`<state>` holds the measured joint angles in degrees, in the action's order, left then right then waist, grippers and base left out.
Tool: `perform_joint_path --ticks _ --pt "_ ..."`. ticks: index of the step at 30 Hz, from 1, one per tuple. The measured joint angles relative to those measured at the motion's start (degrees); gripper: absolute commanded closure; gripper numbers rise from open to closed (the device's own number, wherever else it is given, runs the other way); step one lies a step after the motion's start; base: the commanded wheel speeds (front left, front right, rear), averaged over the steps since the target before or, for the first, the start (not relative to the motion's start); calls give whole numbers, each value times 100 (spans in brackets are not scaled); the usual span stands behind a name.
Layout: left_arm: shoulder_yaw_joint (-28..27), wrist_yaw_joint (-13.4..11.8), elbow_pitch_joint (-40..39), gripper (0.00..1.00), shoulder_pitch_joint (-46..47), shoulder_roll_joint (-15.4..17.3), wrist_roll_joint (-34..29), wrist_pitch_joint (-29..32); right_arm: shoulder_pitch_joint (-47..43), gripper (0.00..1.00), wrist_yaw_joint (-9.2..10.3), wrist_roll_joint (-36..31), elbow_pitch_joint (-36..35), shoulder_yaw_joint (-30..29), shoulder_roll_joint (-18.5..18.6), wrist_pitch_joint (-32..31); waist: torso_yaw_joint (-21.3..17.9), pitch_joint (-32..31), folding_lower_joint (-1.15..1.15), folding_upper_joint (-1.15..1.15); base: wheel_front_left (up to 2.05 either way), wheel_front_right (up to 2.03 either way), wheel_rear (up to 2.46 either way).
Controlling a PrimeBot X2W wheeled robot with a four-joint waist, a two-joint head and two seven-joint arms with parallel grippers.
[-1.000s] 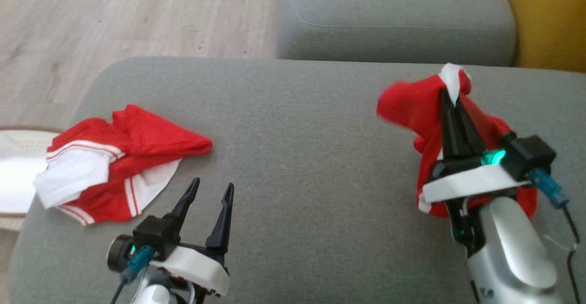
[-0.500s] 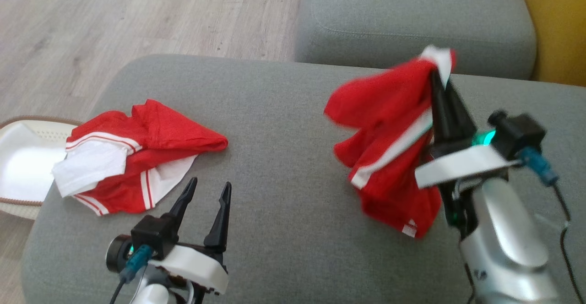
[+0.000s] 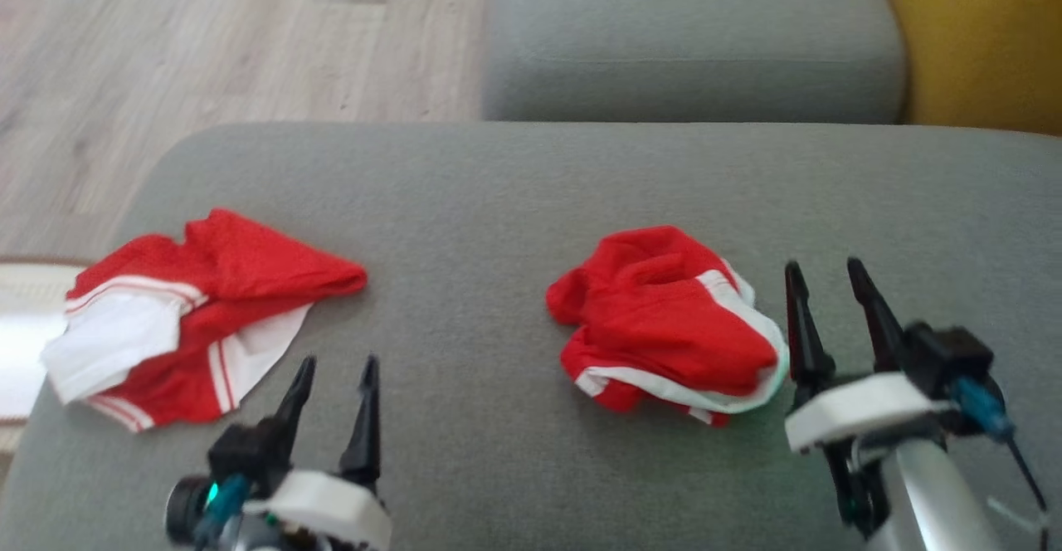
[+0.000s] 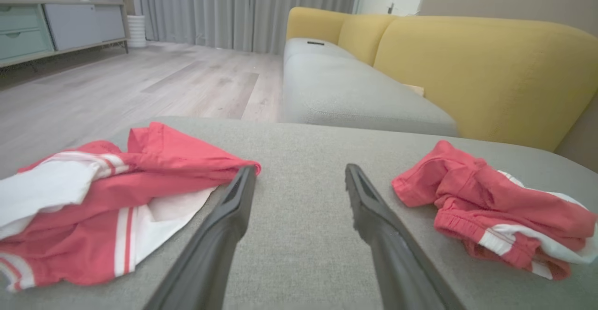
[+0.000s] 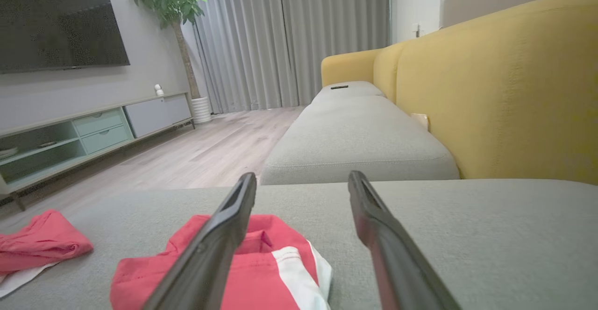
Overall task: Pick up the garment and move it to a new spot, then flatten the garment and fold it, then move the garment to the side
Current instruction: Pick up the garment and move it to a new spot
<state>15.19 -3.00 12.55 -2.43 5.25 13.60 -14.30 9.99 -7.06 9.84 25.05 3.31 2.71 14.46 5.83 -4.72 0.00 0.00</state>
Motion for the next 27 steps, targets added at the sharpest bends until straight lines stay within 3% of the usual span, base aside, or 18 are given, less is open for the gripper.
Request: perform_joint_path --ticks 14,27 --pt "-401 -1 -708 0 -948 -145 -396 0 -1389 0 0 -386 -1404 10 -11 0 -367 -227 0 0 0 0 0" --pt "-447 105 -864 0 -1283 -166 -784 0 -1775 0 0 -379 -1522 110 -15 0 -365 -348 0 0 0 0 0"
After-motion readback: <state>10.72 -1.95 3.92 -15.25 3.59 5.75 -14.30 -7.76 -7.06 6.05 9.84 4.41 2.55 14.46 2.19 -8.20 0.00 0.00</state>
